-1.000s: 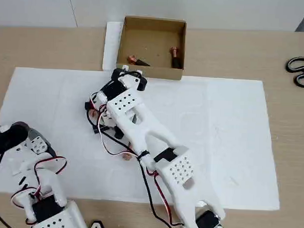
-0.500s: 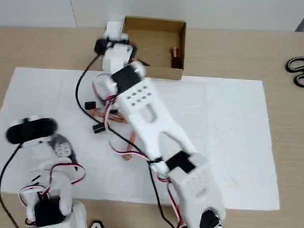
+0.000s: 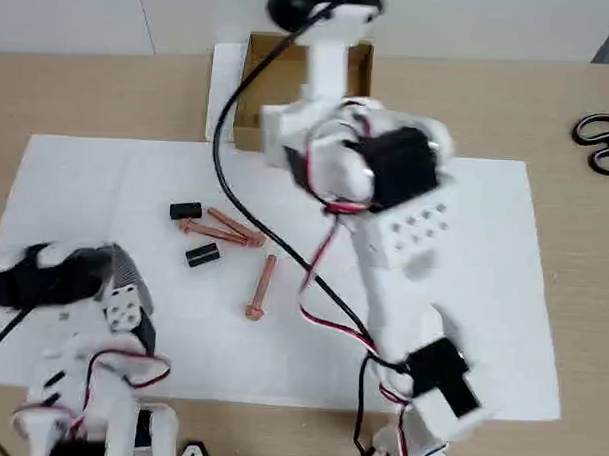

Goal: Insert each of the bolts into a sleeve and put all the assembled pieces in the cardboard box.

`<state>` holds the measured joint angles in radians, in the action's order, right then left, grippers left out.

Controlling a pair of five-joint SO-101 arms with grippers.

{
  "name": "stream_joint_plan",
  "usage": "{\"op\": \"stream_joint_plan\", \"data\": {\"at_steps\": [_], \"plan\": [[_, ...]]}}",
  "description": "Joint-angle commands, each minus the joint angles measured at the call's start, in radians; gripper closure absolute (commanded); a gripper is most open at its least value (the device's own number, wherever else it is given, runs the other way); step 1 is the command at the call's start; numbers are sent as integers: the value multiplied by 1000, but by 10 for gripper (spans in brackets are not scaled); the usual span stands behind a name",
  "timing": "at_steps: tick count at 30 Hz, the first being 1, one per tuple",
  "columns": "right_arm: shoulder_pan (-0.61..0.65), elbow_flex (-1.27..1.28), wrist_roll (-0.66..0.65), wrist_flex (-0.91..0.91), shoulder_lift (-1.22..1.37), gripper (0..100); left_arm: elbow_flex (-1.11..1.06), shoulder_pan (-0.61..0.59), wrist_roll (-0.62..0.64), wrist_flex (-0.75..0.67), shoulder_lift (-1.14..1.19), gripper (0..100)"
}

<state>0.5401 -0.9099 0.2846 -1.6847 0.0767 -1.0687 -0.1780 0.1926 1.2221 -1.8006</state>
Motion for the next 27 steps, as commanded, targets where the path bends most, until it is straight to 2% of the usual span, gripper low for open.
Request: {"op": "stream_joint_plan", "data": {"at_steps": [1, 5, 9, 11, 14, 17, 19, 25, 27], "plan": [[-7, -35, -164, -7, -151, 994, 234, 8, -3, 57, 77, 991], [-13, 95, -342, -7, -311, 994, 486, 8, -3, 210, 304, 990], [-61, 328, -319, 8, -452, 992, 648, 8, 14, 315, 591, 992], [-119, 465, -275, 38, -503, 991, 682, 6, 92, 319, 730, 992], [-208, 672, -167, 147, -573, 991, 702, 9, 307, 298, 931, 992], [-269, 899, -72, 297, -648, 991, 705, 9, 537, 233, 1129, 992], [-295, 1073, -21, 412, -702, 991, 707, 21, 620, 189, 1244, 991], [-308, 1703, 35, 903, -871, 991, 707, 149, 643, 38, 1464, 989], [-280, 1886, 35, 1066, -941, 993, 719, 170, 701, 8, 1481, 989]]}}
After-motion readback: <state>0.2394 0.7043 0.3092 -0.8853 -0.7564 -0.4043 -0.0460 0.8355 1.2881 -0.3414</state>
